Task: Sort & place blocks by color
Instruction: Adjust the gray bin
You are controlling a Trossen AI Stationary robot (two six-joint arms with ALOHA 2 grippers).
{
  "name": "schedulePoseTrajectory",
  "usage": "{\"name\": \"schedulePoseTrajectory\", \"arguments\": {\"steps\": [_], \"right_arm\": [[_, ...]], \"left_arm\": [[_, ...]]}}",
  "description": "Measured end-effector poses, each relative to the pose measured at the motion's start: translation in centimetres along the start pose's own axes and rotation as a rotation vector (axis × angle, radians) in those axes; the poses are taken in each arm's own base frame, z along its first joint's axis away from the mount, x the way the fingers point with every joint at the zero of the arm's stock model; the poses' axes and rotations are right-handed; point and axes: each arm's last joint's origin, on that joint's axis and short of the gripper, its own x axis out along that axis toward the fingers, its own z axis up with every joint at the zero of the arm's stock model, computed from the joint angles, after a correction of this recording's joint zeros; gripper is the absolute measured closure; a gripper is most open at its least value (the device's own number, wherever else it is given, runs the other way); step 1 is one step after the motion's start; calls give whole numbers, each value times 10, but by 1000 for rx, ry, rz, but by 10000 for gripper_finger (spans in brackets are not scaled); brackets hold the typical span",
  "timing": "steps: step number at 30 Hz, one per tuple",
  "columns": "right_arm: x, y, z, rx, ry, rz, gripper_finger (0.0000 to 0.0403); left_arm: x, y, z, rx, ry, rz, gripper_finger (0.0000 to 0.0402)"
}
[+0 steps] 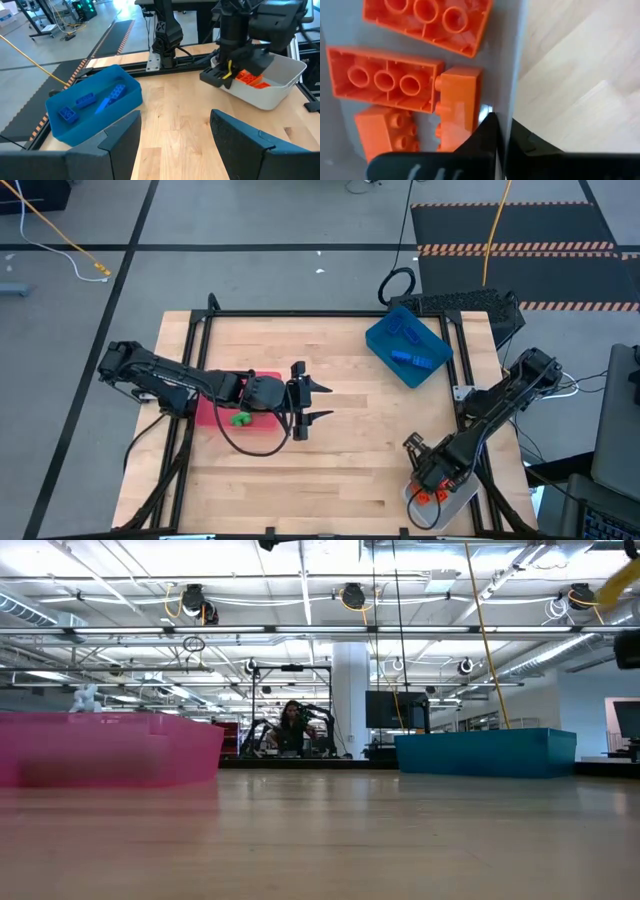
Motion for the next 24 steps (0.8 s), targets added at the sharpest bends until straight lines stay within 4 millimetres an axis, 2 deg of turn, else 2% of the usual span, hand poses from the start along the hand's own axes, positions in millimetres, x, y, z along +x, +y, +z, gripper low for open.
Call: {"name": "schedulePoseTrajectory", "arguments": {"steps": [7, 15, 24], "right_arm": [[-13, 11, 20, -58, -78, -46, 402], [8, 16, 31, 88, -14, 35, 402], [11, 30, 30, 40, 3, 61, 402]], "left_arm": [[0, 0, 0, -1, 1, 0, 160], [0, -1, -1, -14, 6, -2, 160], [0, -1, -2, -15, 17, -2, 160]]}}
